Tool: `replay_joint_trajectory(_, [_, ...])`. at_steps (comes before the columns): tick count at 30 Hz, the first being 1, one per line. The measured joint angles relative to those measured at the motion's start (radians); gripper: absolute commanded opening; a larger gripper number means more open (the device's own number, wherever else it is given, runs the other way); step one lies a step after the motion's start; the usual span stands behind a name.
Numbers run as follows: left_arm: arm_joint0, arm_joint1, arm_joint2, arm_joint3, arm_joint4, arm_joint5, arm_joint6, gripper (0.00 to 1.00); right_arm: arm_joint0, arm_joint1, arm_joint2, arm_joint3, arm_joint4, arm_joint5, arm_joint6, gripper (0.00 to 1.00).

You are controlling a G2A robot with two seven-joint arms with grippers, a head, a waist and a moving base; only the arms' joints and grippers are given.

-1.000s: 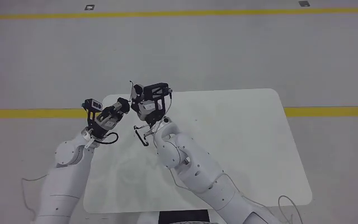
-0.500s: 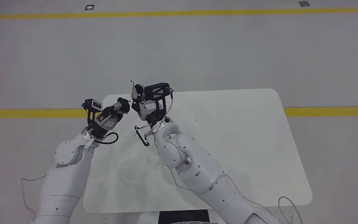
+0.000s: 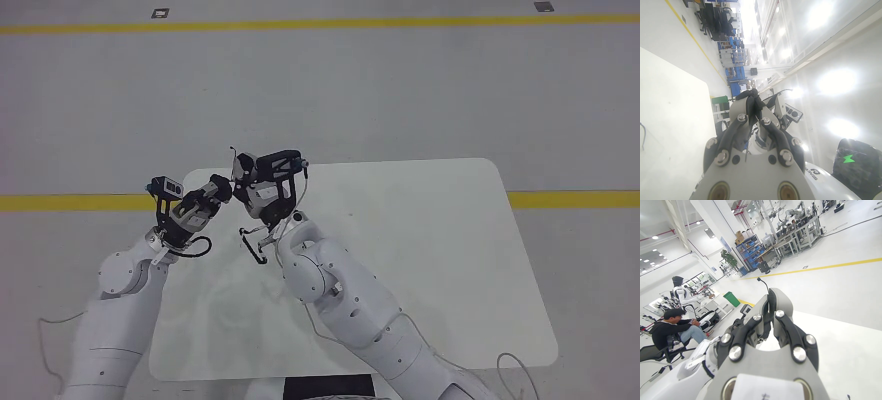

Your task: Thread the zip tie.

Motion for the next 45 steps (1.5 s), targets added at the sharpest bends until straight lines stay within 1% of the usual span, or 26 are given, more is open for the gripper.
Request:
replay_joint_trajectory(13, [0.0,0.0,0.0,0.0,0.0,0.0,0.0,0.0,0.003,-0.004,0.007,0.012,-0.007,0.006,-0.008,0.0])
replay_joint_trajectory(22, [0.0,0.0,0.0,0.0,0.0,0.0,0.0,0.0,-0.002,-0.004,0.009,0.003,-0.013,0.0,-0.002,0.0])
replay_joint_trajectory(34, [0.0,0.0,0.0,0.0,0.0,0.0,0.0,0.0,0.001,-0.008,0.01,0.019,-0.012,-0.002,-0.001,0.0])
replay_joint_trajectory(45, [0.0,0.0,0.0,0.0,0.0,0.0,0.0,0.0,-0.001,-0.008,0.014,0.019,-0.017,-0.008,0.01,0.0])
